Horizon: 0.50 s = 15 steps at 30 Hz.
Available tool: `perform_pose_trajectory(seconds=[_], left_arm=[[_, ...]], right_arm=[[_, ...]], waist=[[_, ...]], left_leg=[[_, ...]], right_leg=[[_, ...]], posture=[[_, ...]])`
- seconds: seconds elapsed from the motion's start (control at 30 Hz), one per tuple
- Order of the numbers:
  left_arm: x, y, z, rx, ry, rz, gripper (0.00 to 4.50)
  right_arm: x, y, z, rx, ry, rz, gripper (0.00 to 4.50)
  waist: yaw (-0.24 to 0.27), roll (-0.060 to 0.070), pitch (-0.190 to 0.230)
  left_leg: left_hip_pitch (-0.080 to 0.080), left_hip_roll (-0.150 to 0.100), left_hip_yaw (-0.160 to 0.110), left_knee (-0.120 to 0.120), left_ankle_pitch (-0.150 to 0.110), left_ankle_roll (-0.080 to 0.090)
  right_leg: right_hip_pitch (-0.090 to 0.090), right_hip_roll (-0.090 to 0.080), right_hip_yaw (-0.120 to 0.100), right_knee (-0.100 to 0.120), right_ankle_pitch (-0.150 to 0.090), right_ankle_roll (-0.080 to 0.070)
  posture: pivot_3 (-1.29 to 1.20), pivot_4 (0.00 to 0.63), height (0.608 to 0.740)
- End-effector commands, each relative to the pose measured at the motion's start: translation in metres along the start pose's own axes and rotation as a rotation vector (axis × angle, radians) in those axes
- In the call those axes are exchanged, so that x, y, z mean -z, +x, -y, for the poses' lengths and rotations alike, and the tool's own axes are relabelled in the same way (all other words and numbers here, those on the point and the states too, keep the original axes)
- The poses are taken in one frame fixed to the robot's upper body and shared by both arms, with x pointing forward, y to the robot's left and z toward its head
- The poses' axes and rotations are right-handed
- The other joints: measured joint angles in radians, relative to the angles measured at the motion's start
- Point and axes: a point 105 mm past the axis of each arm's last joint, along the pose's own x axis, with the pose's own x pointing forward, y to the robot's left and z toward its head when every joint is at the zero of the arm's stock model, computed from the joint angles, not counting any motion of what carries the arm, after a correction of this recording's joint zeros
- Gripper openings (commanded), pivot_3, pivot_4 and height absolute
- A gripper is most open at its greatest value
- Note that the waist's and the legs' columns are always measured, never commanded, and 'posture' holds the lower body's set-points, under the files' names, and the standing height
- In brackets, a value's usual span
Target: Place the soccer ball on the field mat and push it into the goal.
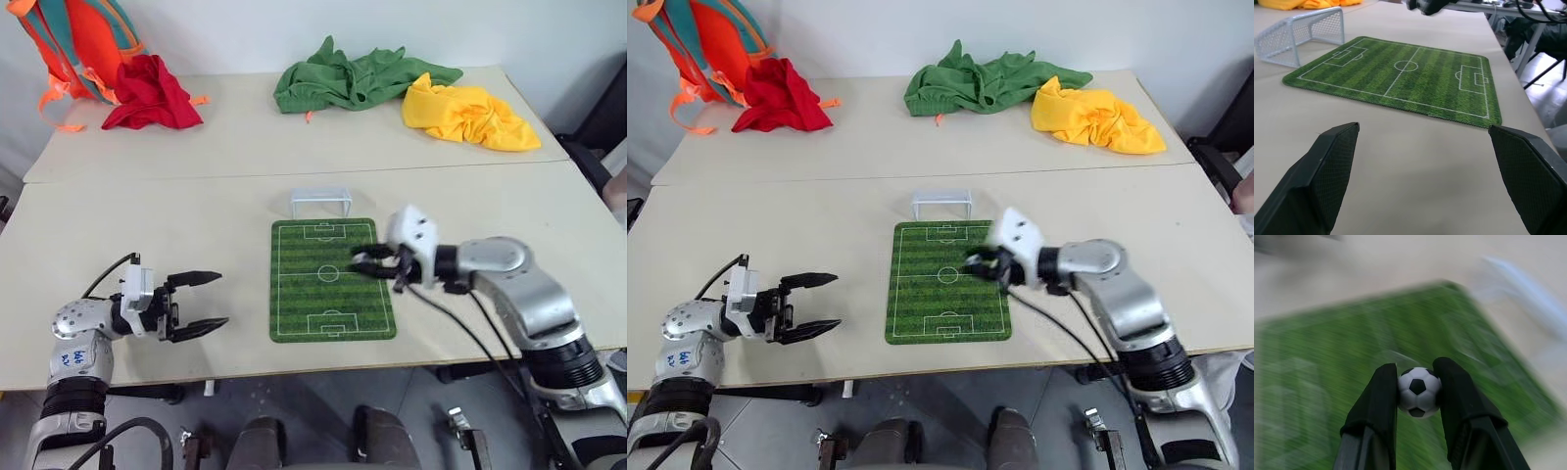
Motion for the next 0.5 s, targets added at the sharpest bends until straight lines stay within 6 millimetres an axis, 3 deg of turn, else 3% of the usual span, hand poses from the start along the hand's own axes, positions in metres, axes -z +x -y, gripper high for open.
perform_pose_trajectory(seconds=[0.03,0.23,0.5], left_arm=[[-0.01,-0.001,0.01,0.089,0.042,0.066,4.5],[-0.021,-0.005,0.027,0.114,0.074,0.062,4.5],[-0.021,-0.007,0.044,0.083,0.071,0.049,4.5]], right_arm=[[-0.007,0.011,-0.028,-0.101,-0.035,-0.004,0.85],[0.012,0.024,-0.047,-0.175,-0.075,-0.081,0.85],[0.029,0.029,-0.047,-0.196,-0.062,-0.106,0.85]], waist=[[0.001,0.0,0.0],[-0.002,-0.002,-0.001],[-0.002,-0.002,-0.001]], left_leg=[[0.0,0.0,0.0,0.0,0.0,0.0],[0.0,0.0,0.0,0.0,0.0,0.0],[0.0,0.0,0.001,0.0,0.0,0.0]], right_leg=[[0.0,0.0,0.0,0.0,0.0,0.0],[0.0,0.0,0.0,0.0,0.0,0.0],[-0.001,0.0,0.001,0.0,0.0,0.0]], posture=[[0.0,0.15,0.74],[0.0,0.15,0.74],[0.0,0.15,0.74]])
